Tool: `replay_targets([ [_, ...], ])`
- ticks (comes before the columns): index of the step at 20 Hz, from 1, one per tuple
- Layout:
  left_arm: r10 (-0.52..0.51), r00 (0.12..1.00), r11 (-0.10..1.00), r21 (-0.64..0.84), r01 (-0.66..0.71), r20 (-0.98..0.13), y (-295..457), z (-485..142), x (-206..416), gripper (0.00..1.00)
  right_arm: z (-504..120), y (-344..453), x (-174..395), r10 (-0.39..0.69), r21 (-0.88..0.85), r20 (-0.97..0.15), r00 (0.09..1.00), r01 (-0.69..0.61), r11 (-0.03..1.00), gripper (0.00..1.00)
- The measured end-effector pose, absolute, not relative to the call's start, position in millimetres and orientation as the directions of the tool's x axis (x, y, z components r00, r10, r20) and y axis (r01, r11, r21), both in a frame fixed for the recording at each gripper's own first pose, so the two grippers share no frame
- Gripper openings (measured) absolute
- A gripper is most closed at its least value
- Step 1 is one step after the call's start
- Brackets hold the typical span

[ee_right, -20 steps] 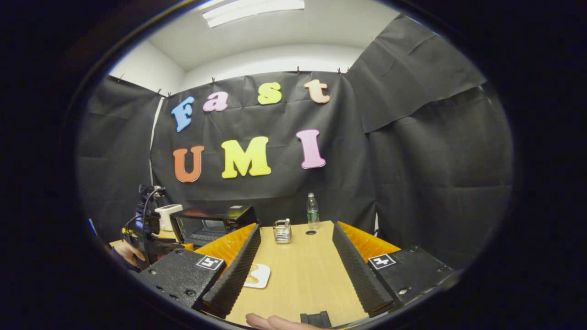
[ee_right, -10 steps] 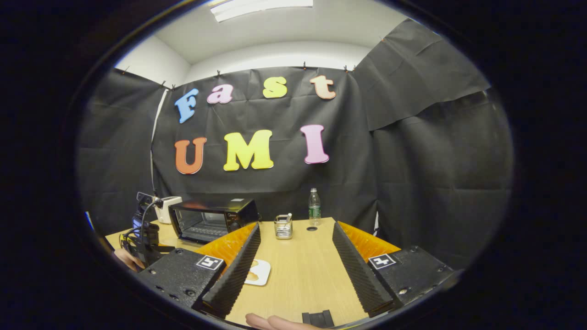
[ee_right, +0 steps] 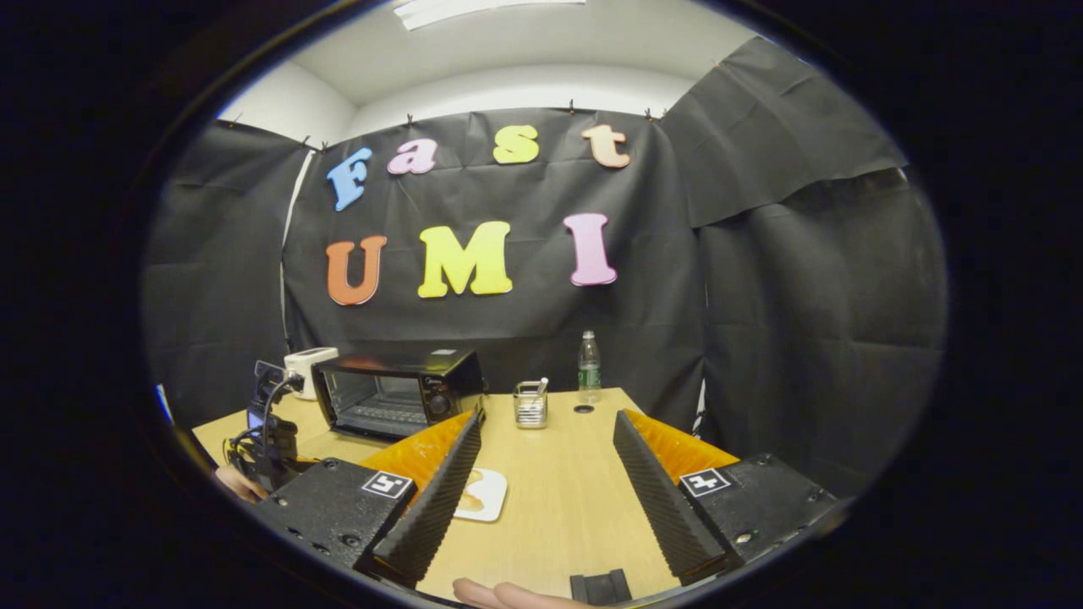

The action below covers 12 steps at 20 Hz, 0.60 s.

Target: Open the electric oven with the left hand, put the food in, and close the electric oven.

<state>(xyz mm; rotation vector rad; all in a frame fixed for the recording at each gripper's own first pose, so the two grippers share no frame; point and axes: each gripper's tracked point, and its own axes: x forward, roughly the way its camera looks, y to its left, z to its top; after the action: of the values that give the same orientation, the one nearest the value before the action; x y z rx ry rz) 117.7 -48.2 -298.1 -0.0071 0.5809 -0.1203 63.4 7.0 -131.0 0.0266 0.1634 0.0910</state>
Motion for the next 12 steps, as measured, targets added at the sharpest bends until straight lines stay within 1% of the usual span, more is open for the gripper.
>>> replay_targets([
  [3, -0.061, 0.864, 0.998, -0.024, 0.056, -0.500, -34, -268, 110, 0.96, -148, 20, 78, 0.099, 0.028, -0.202, 0.974, -0.095, 0.995, 0.96],
  [4, -0.055, 0.887, 0.998, -0.020, 0.052, -0.459, -31, -250, 107, 0.96, -156, 28, 85, 0.112, 0.030, -0.220, 0.969, -0.108, 0.994, 0.96],
  [5, -0.060, 0.908, 0.998, -0.019, 0.057, -0.416, -32, -233, 102, 0.96, -165, 37, 91, 0.128, 0.033, -0.244, 0.961, -0.124, 0.992, 0.99],
  [6, -0.062, 0.924, 0.998, -0.016, 0.060, -0.376, -29, -215, 98, 0.96, -178, 45, 98, 0.141, 0.030, -0.273, 0.952, -0.138, 0.990, 1.00],
  [7, -0.062, 0.937, 0.998, -0.013, 0.061, -0.344, -26, -199, 93, 0.96, -188, 51, 105, 0.151, 0.025, -0.293, 0.944, -0.151, 0.988, 0.97],
  [9, -0.053, 0.952, 0.998, -0.004, 0.055, -0.302, -18, -172, 79, 0.96, -204, 63, 121, 0.170, 0.023, -0.320, 0.932, -0.171, 0.985, 0.97],
  [10, -0.038, 0.961, 0.999, 0.005, 0.041, -0.274, -11, -154, 73, 0.96, -214, 71, 128, 0.186, 0.031, -0.334, 0.924, -0.187, 0.982, 1.00],
  [12, -0.021, 0.975, 1.000, 0.012, 0.024, -0.222, -3, -123, 59, 0.95, -236, 88, 141, 0.233, 0.045, -0.373, 0.898, -0.233, 0.971, 1.00],
])
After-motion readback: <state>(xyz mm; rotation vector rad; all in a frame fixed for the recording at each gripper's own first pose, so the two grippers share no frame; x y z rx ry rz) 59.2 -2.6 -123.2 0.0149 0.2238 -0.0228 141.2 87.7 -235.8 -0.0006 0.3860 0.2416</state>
